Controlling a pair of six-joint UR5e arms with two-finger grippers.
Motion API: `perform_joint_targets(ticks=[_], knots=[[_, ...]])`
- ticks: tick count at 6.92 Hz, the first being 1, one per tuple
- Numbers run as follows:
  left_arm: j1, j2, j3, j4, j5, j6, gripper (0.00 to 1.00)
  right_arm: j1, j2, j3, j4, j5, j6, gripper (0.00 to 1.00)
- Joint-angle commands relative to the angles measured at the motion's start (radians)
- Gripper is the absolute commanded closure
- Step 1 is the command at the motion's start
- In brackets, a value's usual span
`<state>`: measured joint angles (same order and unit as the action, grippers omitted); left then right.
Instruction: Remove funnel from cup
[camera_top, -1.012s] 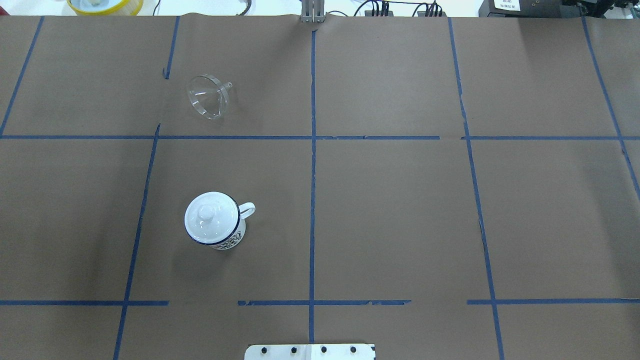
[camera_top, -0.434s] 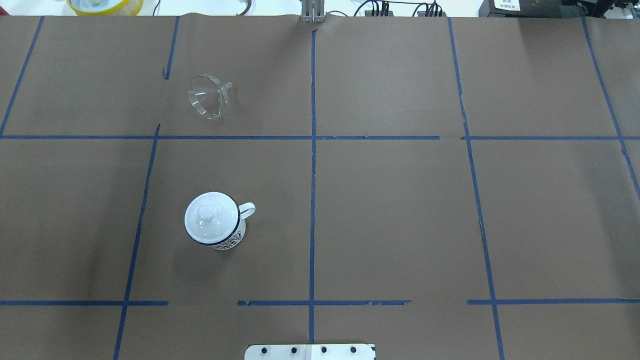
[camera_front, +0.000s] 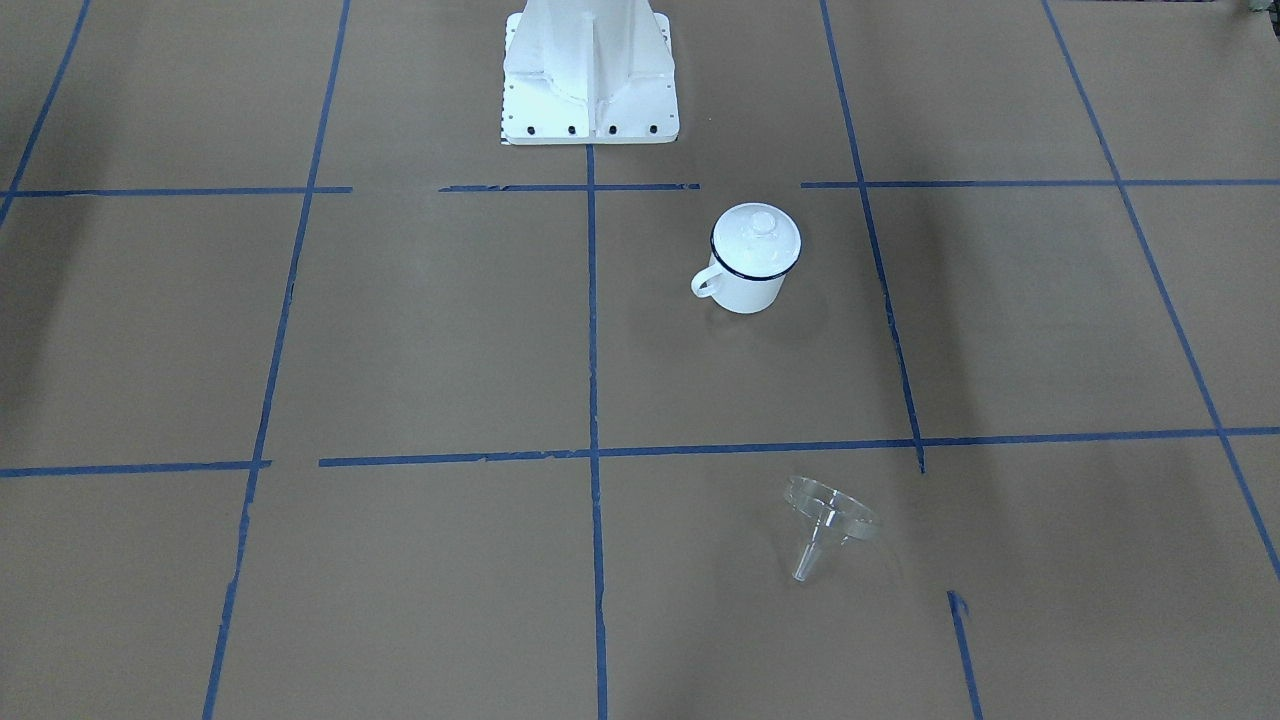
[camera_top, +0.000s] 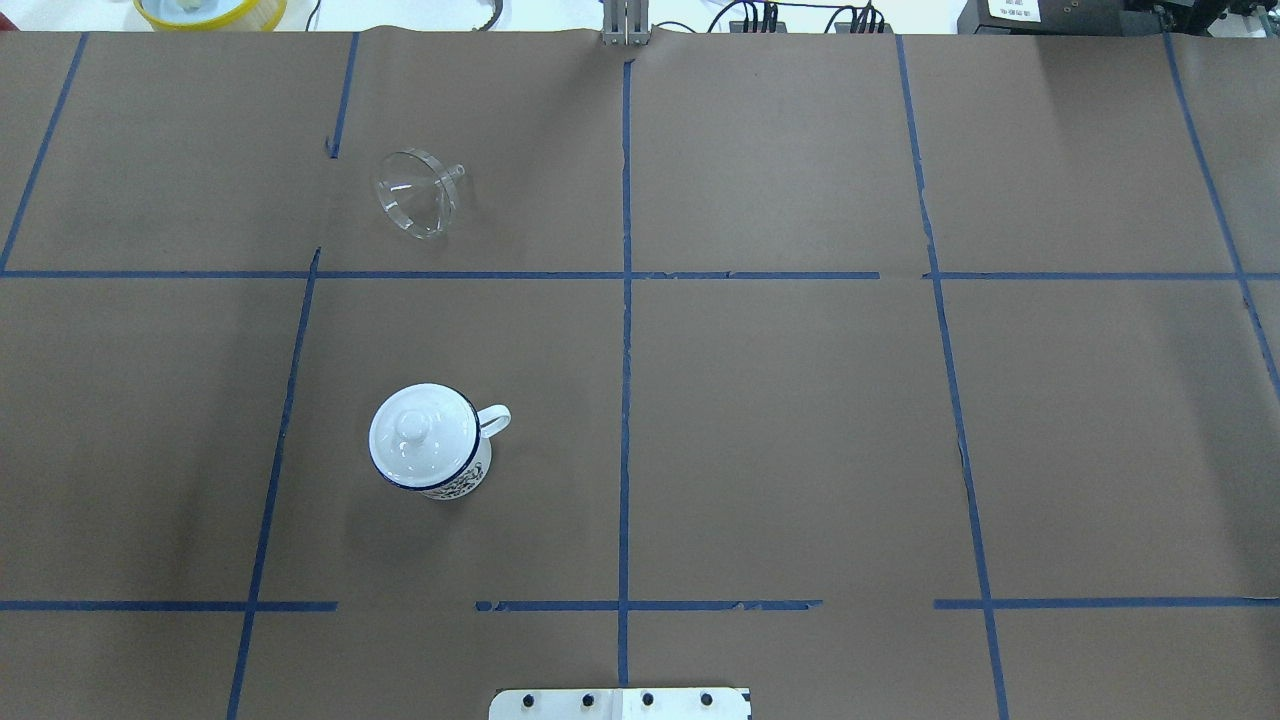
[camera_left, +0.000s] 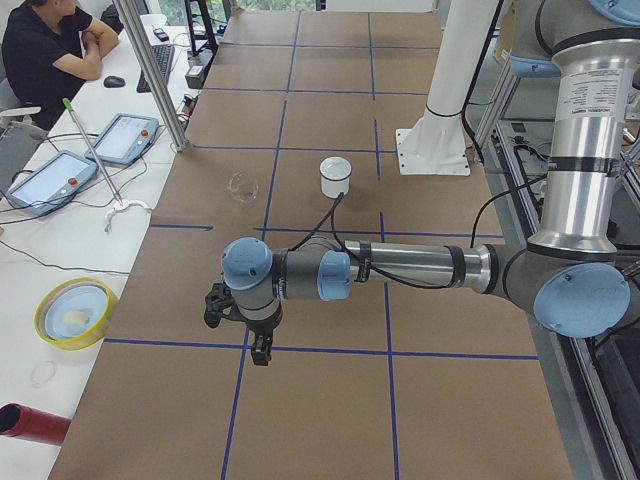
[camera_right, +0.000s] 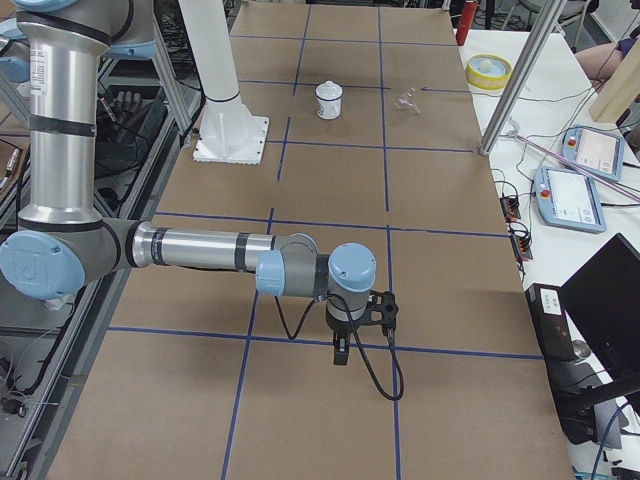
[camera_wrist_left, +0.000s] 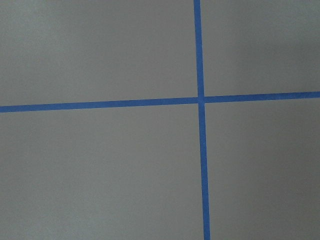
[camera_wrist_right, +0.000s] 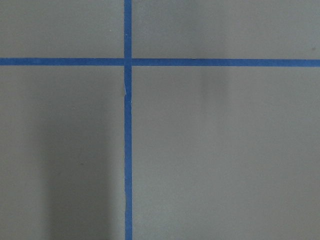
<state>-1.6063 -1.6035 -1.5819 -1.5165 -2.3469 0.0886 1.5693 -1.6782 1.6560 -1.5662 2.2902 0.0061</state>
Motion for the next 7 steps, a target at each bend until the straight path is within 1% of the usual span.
perform_joint_targets(ticks=[1, 7], knots=[[0.000, 0.000, 0.005, 0.004, 0.001, 0.005, 0.00, 0.000, 0.000, -0.001, 0.000, 0.000, 0.000, 0.00], [0.002, -0.004, 0.000, 0.012, 0.006, 0.005, 0.00, 0.000, 0.000, 0.001, 0.000, 0.000, 0.000, 0.00]])
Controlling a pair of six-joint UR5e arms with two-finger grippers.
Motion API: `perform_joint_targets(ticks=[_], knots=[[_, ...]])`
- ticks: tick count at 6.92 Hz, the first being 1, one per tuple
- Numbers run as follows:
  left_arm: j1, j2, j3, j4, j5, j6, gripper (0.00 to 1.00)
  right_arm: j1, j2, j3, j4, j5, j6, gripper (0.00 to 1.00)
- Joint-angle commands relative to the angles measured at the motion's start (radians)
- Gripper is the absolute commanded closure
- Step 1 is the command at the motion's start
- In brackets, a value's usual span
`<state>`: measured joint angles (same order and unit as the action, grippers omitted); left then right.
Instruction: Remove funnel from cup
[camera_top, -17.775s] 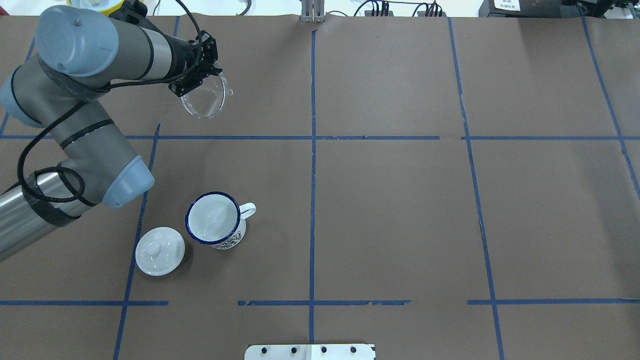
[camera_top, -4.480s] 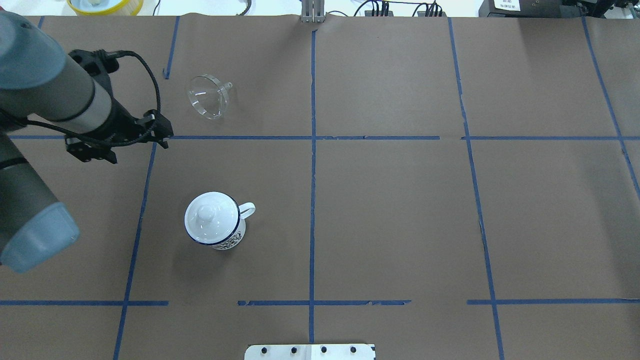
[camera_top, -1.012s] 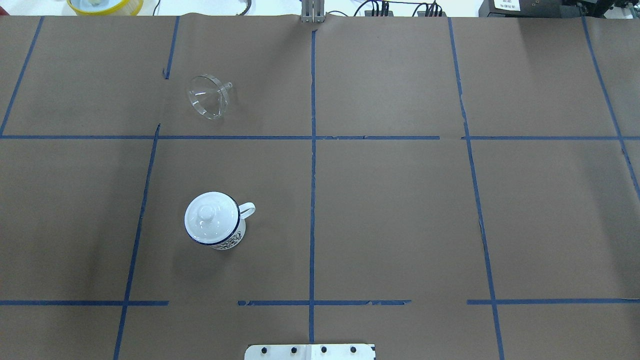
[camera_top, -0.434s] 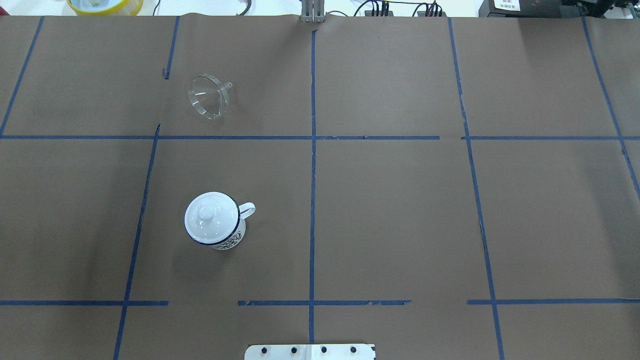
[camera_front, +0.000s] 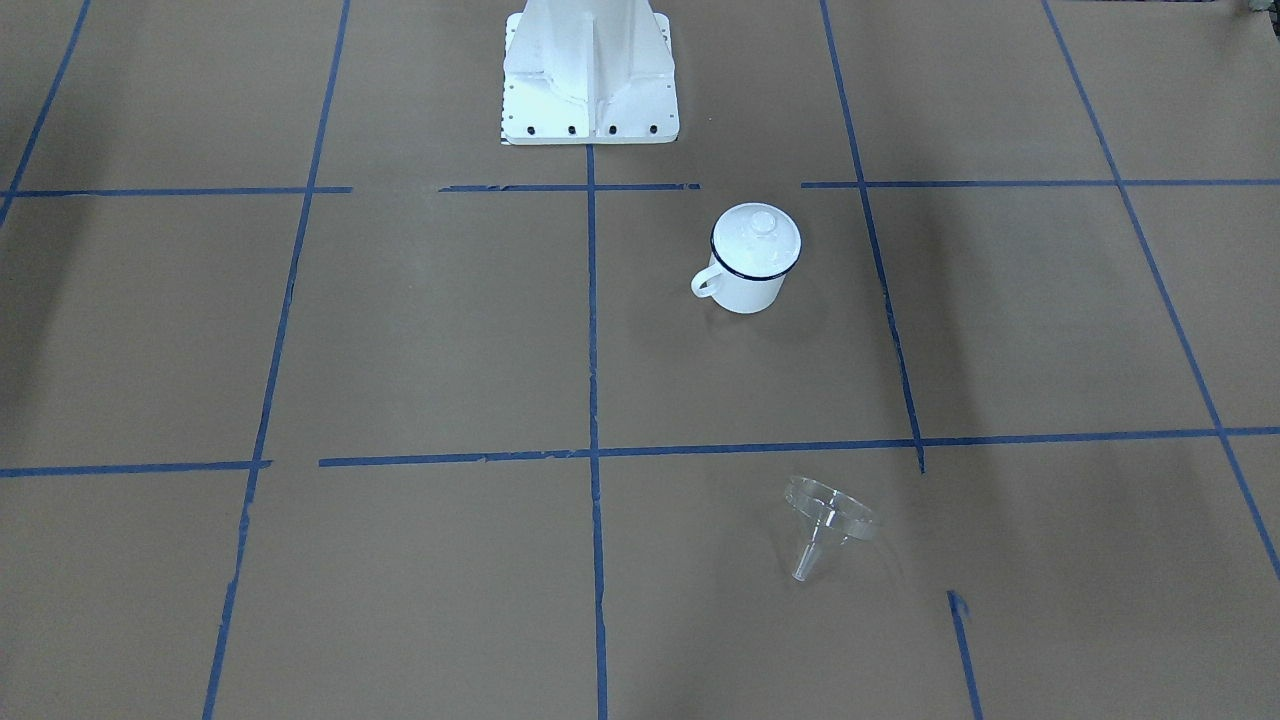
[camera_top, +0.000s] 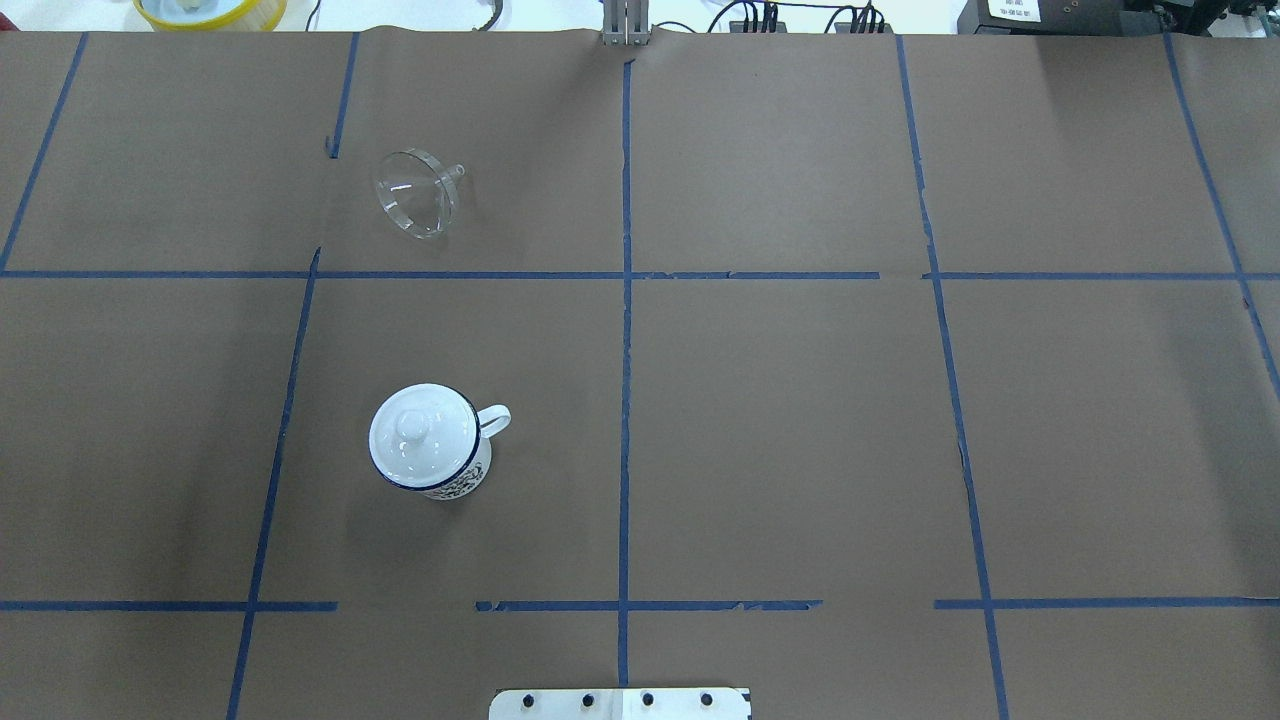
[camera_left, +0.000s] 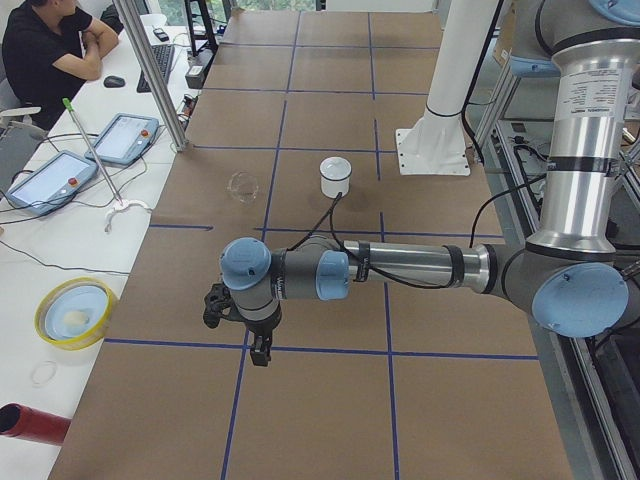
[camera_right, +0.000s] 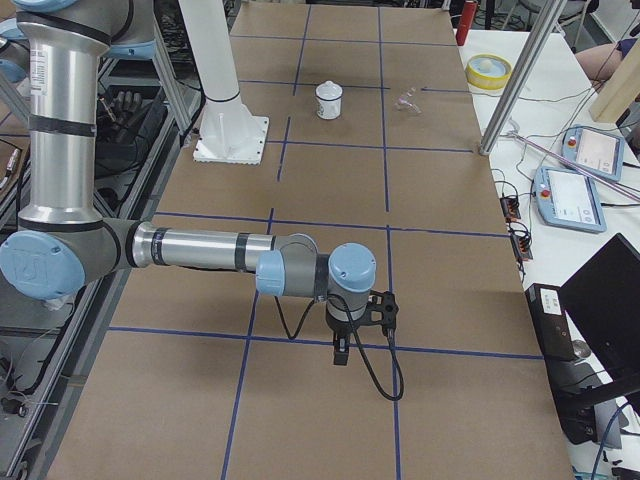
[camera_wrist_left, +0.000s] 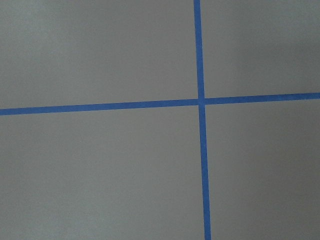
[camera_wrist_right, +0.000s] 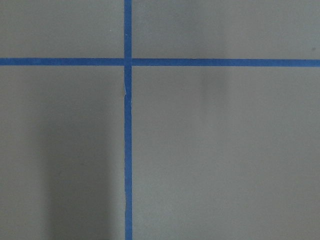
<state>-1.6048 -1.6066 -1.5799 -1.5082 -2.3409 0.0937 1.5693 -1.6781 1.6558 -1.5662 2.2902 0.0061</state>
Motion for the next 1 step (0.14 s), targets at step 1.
perform_joint_targets(ticks=[1], knots=[[0.000, -0.009, -0.005, 0.003, 0.002, 0.000, 0.00, 0.000, 0.000, 0.001, 0.000, 0.000, 0.000, 0.00]])
